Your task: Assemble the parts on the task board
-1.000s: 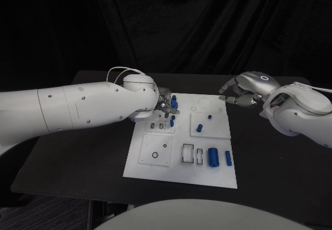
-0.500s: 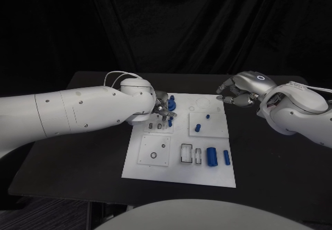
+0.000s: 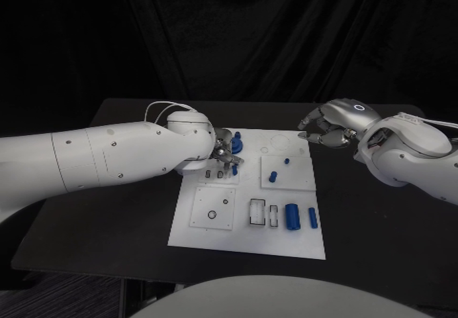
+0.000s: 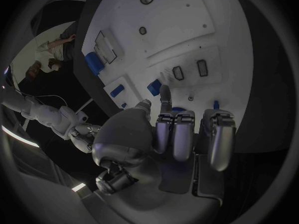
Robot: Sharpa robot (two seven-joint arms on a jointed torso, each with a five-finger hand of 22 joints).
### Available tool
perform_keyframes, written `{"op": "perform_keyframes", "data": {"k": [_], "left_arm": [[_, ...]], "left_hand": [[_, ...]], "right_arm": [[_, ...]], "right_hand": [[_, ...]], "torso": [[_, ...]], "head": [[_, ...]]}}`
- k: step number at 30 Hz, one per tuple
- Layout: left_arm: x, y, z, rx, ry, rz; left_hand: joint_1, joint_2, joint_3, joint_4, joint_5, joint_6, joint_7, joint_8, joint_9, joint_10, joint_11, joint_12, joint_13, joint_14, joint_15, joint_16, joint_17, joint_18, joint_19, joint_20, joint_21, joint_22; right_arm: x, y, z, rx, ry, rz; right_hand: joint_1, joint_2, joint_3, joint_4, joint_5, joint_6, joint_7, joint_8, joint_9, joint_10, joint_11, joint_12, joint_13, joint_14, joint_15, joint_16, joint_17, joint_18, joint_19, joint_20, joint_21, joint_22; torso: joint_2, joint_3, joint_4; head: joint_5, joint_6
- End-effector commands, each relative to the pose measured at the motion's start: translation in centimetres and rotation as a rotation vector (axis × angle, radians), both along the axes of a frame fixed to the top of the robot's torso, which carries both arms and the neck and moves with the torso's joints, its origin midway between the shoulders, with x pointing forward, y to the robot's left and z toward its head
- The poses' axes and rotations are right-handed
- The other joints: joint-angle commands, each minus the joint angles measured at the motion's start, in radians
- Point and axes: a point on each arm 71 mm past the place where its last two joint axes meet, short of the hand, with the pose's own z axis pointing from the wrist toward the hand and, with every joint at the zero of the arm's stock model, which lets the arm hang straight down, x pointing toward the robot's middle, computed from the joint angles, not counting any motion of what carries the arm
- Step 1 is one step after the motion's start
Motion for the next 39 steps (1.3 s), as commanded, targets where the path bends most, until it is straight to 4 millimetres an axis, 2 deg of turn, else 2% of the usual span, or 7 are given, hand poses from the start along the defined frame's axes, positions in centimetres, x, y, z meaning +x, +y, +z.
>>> {"op": "perform_keyframes", "data": {"k": [1,24,33,39], "left_arm": [[-0.2,-0.3,-0.2,-0.006,0.017,-0.017],[-0.5,-0.6,-1.0,0.013,0.050,-0.036],[-0.5,-0.6,-1.2,0.018,0.058,-0.039],[-0.5,-0.6,-1.3,0.017,0.061,-0.040]], "left_hand": [[0.002,-0.001,0.007,0.002,-0.002,0.007,-0.001,-0.006,-0.002,0.108,-0.006,0.003,0.261,0.107,-0.007,0.003,0.263,-0.014,0.104,-0.005,0.004,0.263],[0.000,-0.004,0.031,-0.010,0.000,0.014,0.001,-0.034,-0.003,0.108,-0.005,0.003,0.261,0.107,-0.007,0.003,0.263,-0.014,0.104,-0.004,0.004,0.263],[0.000,-0.010,0.053,-0.023,0.011,0.020,0.002,-0.060,-0.007,0.108,-0.005,0.003,0.261,0.107,-0.007,0.003,0.263,-0.014,0.104,-0.004,0.004,0.263],[-0.001,-0.015,0.068,-0.032,0.023,0.028,0.001,-0.072,-0.008,0.108,-0.005,0.003,0.261,0.107,-0.007,0.003,0.263,-0.014,0.104,-0.004,0.004,0.263]], "right_arm": [[0.0,-0.1,-0.2,-0.007,0.009,-0.010],[0.1,0.1,-0.5,-0.014,0.022,-0.008],[0.1,0.1,-0.6,-0.018,0.028,-0.009],[0.1,0.2,-0.7,-0.022,0.034,-0.010]], "right_hand": [[0.009,0.005,0.005,0.000,0.003,0.003,0.003,-0.005,-0.001,0.102,0.006,0.003,0.263,0.104,0.003,0.003,0.263,0.018,0.008,0.005,-0.007,0.209],[0.020,0.000,0.010,-0.008,0.005,0.005,0.003,-0.007,-0.004,0.102,0.006,0.003,0.263,0.104,0.003,0.003,0.263,0.019,0.005,0.005,-0.013,0.207],[0.022,-0.001,0.012,-0.009,0.005,0.004,0.003,-0.009,-0.005,0.102,0.006,0.003,0.263,0.104,0.002,0.003,0.263,0.020,0.004,0.005,-0.014,0.206],[0.025,-0.001,0.013,-0.010,0.006,0.002,0.004,-0.011,-0.006,0.102,0.006,0.003,0.263,0.104,0.002,0.003,0.263,0.020,0.003,0.005,-0.016,0.206]], "torso": [[0.000,0.0002,0.0003],[0.000,0.0008,-0.0007],[0.000,0.0007,0.0005],[0.000,0.0002,-0.0001]], "head": [[0.001,0.000],[0.007,0.000],[0.001,0.000],[0.002,0.000]]}}
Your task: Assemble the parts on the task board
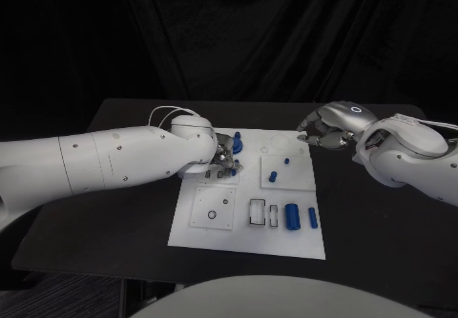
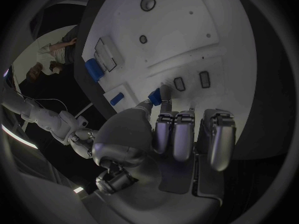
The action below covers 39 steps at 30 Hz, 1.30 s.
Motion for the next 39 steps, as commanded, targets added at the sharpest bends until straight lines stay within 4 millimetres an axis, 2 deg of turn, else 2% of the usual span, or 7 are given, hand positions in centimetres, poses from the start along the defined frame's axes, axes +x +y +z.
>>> {"op": "perform_keyframes", "data": {"k": [1,2,9,19,25,33,39], "left_arm": [[-0.2,-0.3,-0.1,-0.009,0.016,-0.019],[-0.2,-0.3,-0.2,-0.009,0.017,-0.020],[-0.3,-0.4,-0.2,-0.009,0.020,-0.024],[-0.3,-0.3,-0.2,-0.013,0.019,-0.024],[-0.4,0.0,-0.1,-0.027,0.010,-0.017],[-0.7,0.9,0.1,-0.056,-0.009,0.003],[-1.1,1.9,0.3,-0.076,-0.023,0.023]], "left_hand": [[-0.001,-0.011,0.011,0.000,0.011,0.008,0.001,-0.010,-0.001,0.108,-0.005,0.003,0.261,0.107,-0.007,0.003,0.263,-0.014,0.104,-0.004,0.004,0.263],[-0.001,-0.016,0.024,-0.008,0.023,0.012,0.001,-0.019,-0.001,0.108,-0.006,0.003,0.261,0.107,-0.008,0.003,0.263,-0.014,0.104,-0.005,0.004,0.263],[-0.006,-0.027,0.047,-0.020,0.045,0.018,0.000,-0.035,0.000,0.108,-0.006,0.003,0.261,0.107,-0.008,0.003,0.263,-0.014,0.104,-0.005,0.004,0.263],[-0.008,-0.050,0.113,-0.056,0.079,0.029,-0.002,-0.061,0.009,0.108,-0.009,0.003,0.261,0.107,-0.010,0.003,0.263,-0.014,0.104,-0.007,0.004,0.263],[-0.017,-0.072,0.187,-0.089,0.118,0.036,-0.003,-0.079,0.022,0.108,-0.010,0.003,0.261,0.107,-0.012,0.003,0.263,-0.014,0.104,-0.009,0.004,0.263],[-0.030,-0.092,0.251,-0.114,0.137,0.044,-0.004,-0.089,0.037,0.108,-0.011,0.003,0.261,0.107,-0.013,0.003,0.263,-0.014,0.104,-0.010,0.004,0.263],[-0.034,-0.096,0.266,-0.118,0.140,0.047,-0.004,-0.091,0.041,0.108,-0.011,0.003,0.261,0.107,-0.013,0.003,0.263,-0.014,0.104,-0.010,0.004,0.263]], "right_arm": [[0.0,-0.1,-0.2,-0.010,0.013,-0.014],[0.0,-0.1,-0.3,-0.010,0.014,-0.014],[0.0,-0.1,-0.3,-0.011,0.015,-0.016],[0.1,0.0,-0.4,-0.013,0.018,-0.018],[0.1,-0.1,-0.4,-0.015,0.020,-0.021],[0.1,-0.4,-0.4,-0.018,0.022,-0.030],[0.1,-0.5,-0.5,-0.020,0.025,-0.035]], "right_hand": [[0.007,0.000,0.005,-0.002,0.006,0.002,0.004,-0.003,-0.001,0.102,0.006,0.003,0.263,0.104,0.002,0.003,0.263,0.020,0.003,0.005,-0.004,0.205],[0.008,0.000,0.006,-0.002,0.007,0.001,0.004,-0.004,-0.001,0.102,0.006,0.003,0.263,0.104,0.002,0.003,0.263,0.020,0.003,0.005,-0.005,0.205],[0.008,0.000,0.006,-0.002,0.007,0.001,0.004,-0.004,-0.001,0.102,0.006,0.003,0.263,0.104,0.002,0.003,0.263,0.020,0.003,0.005,-0.005,0.205],[0.011,0.001,0.008,-0.003,0.009,0.000,0.004,-0.005,-0.002,0.102,0.006,0.003,0.263,0.104,0.002,0.003,0.263,0.021,0.002,0.005,-0.007,0.204],[0.011,0.001,0.009,-0.003,0.009,0.000,0.004,-0.006,-0.003,0.102,0.007,0.003,0.263,0.104,0.002,0.003,0.263,0.022,0.000,0.005,-0.011,0.203],[0.012,0.001,0.010,-0.004,0.010,0.001,0.005,-0.006,-0.003,0.102,0.007,0.003,0.263,0.104,0.002,0.003,0.263,0.023,-0.003,0.005,-0.015,0.202],[0.012,0.001,0.010,-0.004,0.010,0.001,0.005,-0.006,-0.003,0.101,0.007,0.002,0.263,0.104,0.002,0.003,0.263,0.024,-0.005,0.005,-0.019,0.200]], "torso": [[0.000,-0.0005,0.0001],[0.000,-0.0007,0.0001],[-0.001,0.0000,0.0001],[-0.001,-0.0005,-0.0006],[0.000,-0.0008,-0.0003],[-0.002,-0.0007,0.0012],[-0.002,-0.0014,0.0012]], "head": [[0.000,0.000],[0.000,0.000],[0.001,0.000],[0.004,0.000],[0.003,0.000],[0.003,0.000],[0.002,0.000]]}}
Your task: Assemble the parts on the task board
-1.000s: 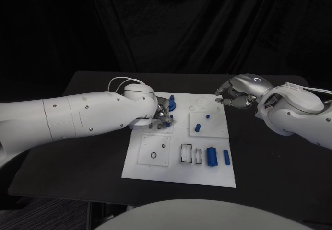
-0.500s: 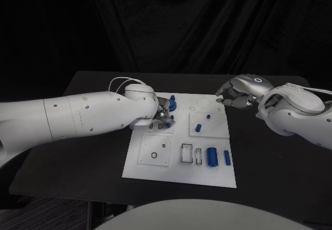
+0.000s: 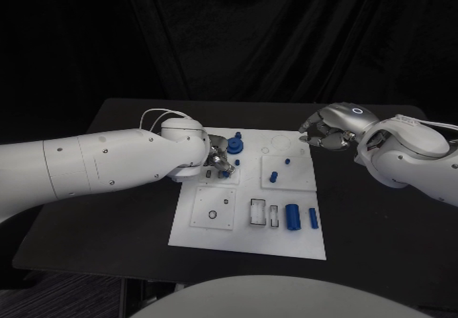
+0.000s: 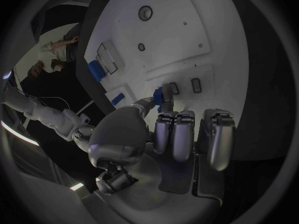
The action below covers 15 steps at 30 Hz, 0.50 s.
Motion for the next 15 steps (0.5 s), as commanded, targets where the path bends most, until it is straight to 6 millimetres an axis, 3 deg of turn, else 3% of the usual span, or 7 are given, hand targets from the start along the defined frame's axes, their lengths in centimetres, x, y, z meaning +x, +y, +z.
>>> {"op": "perform_keyframes", "data": {"k": [1,9,15], "left_arm": [[-0.2,0.1,0.2,-0.045,-0.019,0.009],[-0.3,1.2,0.2,-0.045,-0.023,0.031],[-0.2,1.5,0.2,-0.039,-0.022,0.040]], "left_hand": [[-0.001,-0.013,0.010,0.000,0.005,0.005,0.000,-0.005,0.002,0.104,-0.007,0.004,0.261,0.104,-0.009,0.003,0.263,-0.014,0.107,-0.006,0.004,0.263],[-0.016,-0.015,0.028,0.004,-0.004,0.006,0.002,-0.012,0.006,0.104,-0.007,0.004,0.261,0.104,-0.009,0.003,0.263,-0.014,0.107,-0.006,0.004,0.263],[-0.021,-0.016,0.035,0.005,-0.009,0.005,0.002,-0.015,0.007,0.104,-0.006,0.004,0.261,0.104,-0.009,0.003,0.263,-0.014,0.107,-0.006,0.004,0.263]], "right_arm": [[0.0,-0.2,-0.2,-0.009,0.011,-0.022],[0.0,-0.5,-0.4,-0.013,0.018,-0.029],[-0.1,-0.4,-0.5,-0.014,0.020,-0.029]], "right_hand": [[0.009,-0.002,0.007,-0.001,0.006,0.001,0.005,-0.005,-0.001,0.101,0.007,0.002,0.263,0.104,0.002,0.003,0.263,0.008,-0.005,0.005,-0.008,0.200],[0.008,-0.003,0.007,0.000,0.004,0.002,0.006,-0.005,-0.002,0.100,0.008,0.001,0.261,0.104,0.003,0.003,0.263,0.008,-0.006,0.005,-0.009,0.200],[0.008,-0.003,0.007,0.000,0.003,0.002,0.006,-0.005,-0.002,0.099,0.008,0.000,0.261,0.104,0.003,0.003,0.263,0.009,-0.008,0.005,-0.012,0.199]], "torso": [[0.000,-0.0003,-0.0004],[-0.001,0.0006,0.0012],[0.001,0.0006,-0.0010]], "head": [[0.000,0.000],[0.004,0.000],[0.009,0.000]]}}
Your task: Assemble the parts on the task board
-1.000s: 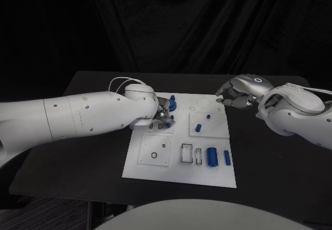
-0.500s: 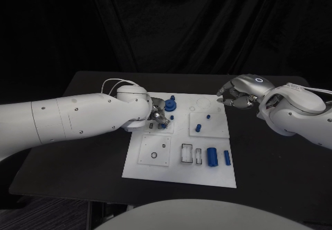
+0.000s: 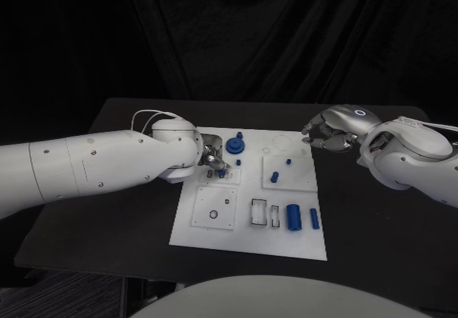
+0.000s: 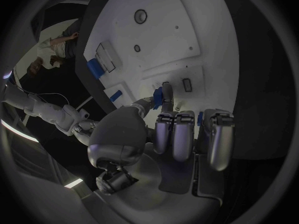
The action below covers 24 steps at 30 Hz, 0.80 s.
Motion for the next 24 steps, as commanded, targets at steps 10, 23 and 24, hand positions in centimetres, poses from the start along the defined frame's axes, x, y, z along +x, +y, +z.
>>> {"op": "perform_keyframes", "data": {"k": [10,23,24], "left_arm": [[0.29,-0.13,-0.13,-0.008,0.001,0.005],[0.15,0.12,-0.60,-0.003,0.011,0.013],[0.13,0.16,-0.64,-0.002,0.012,0.014]], "left_hand": [[-0.012,-0.003,0.018,-0.001,-0.015,-0.001,0.002,-0.011,0.003,0.104,-0.005,0.004,0.261,0.107,-0.005,0.003,0.263,-0.014,0.107,-0.006,0.004,0.263],[-0.016,0.001,0.027,0.000,-0.021,-0.001,0.003,-0.016,0.003,0.104,-0.004,0.004,0.261,0.107,-0.004,0.003,0.263,-0.014,0.107,-0.006,0.004,0.263],[-0.017,0.000,0.028,0.000,-0.022,-0.001,0.003,-0.016,0.003,0.104,-0.004,0.004,0.261,0.107,-0.004,0.003,0.263,-0.014,0.107,-0.006,0.004,0.263]], "right_arm": [[-0.04,-0.01,-0.23,-0.009,0.014,-0.019],[-0.07,-0.13,-0.33,-0.018,0.026,-0.027],[-0.07,-0.14,-0.34,-0.018,0.027,-0.028]], "right_hand": [[0.007,-0.003,0.007,0.001,0.002,0.002,0.007,-0.006,-0.001,0.099,0.008,0.000,0.260,0.104,0.003,0.003,0.263,0.009,-0.004,0.001,-0.006,0.199],[0.005,-0.003,0.008,0.003,0.000,0.005,0.007,-0.005,-0.001,0.097,0.009,-0.002,0.259,0.104,0.004,0.003,0.263,0.010,-0.006,0.002,-0.010,0.198],[0.005,-0.003,0.008,0.003,0.000,0.005,0.007,-0.005,-0.001,0.097,0.009,-0.002,0.259,0.104,0.004,0.003,0.263,0.010,-0.006,0.002,-0.010,0.198]], "torso": [[0.004,-0.0002,-0.0020],[0.002,0.0000,-0.0009],[0.002,0.0002,-0.0011]], "head": [[0.005,0.000],[0.005,0.000],[0.006,0.000]]}}
